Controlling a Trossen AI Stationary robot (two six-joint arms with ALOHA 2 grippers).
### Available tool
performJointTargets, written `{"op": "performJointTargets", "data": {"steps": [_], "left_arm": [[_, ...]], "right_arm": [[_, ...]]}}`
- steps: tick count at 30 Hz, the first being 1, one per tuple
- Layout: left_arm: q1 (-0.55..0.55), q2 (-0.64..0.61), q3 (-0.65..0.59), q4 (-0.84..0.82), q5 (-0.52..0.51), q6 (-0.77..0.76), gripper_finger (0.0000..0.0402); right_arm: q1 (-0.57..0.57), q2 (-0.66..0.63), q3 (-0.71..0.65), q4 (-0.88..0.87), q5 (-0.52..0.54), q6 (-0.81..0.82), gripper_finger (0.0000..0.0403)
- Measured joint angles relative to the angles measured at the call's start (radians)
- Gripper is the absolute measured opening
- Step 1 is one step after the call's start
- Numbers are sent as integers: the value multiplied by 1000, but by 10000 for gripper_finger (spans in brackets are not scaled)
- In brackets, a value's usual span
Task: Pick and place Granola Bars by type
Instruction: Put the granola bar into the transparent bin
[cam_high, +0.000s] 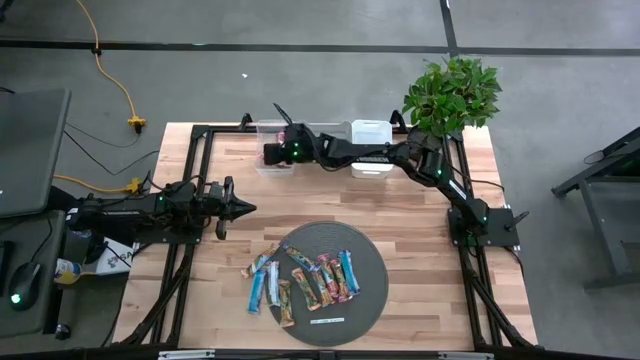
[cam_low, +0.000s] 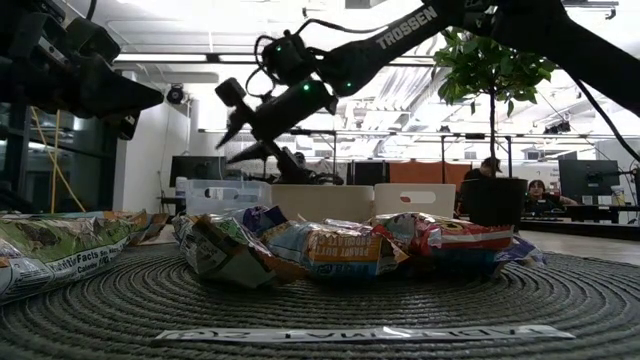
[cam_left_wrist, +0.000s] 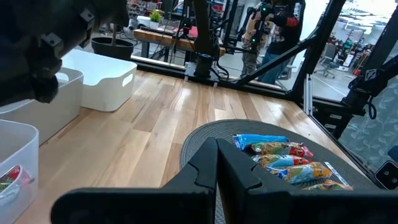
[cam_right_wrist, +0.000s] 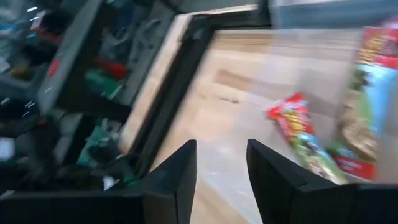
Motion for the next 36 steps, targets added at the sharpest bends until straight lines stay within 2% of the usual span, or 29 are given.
{"op": "performJointTargets", "data": {"steps": [4,9,17,25,30,36], "left_arm": [[0,0,0,0,0,0,0],[0,0,0,0,0,0,0],[0,0,0,0,-1,0,0],[0,0,0,0,-1,0,0],[0,0,0,0,0,0,0],[0,0,0,0,0,0,0]], "right_arm": [[16,-9,0,40,-60,-113,124],[42,-73,0,13,-49,-298,124],[73,-241,2,-266,59,-474,124],[144,-392,1,-585,174,-466,124],[197,-448,1,-730,208,-373,123],[275,-455,1,-892,211,-234,123]]}}
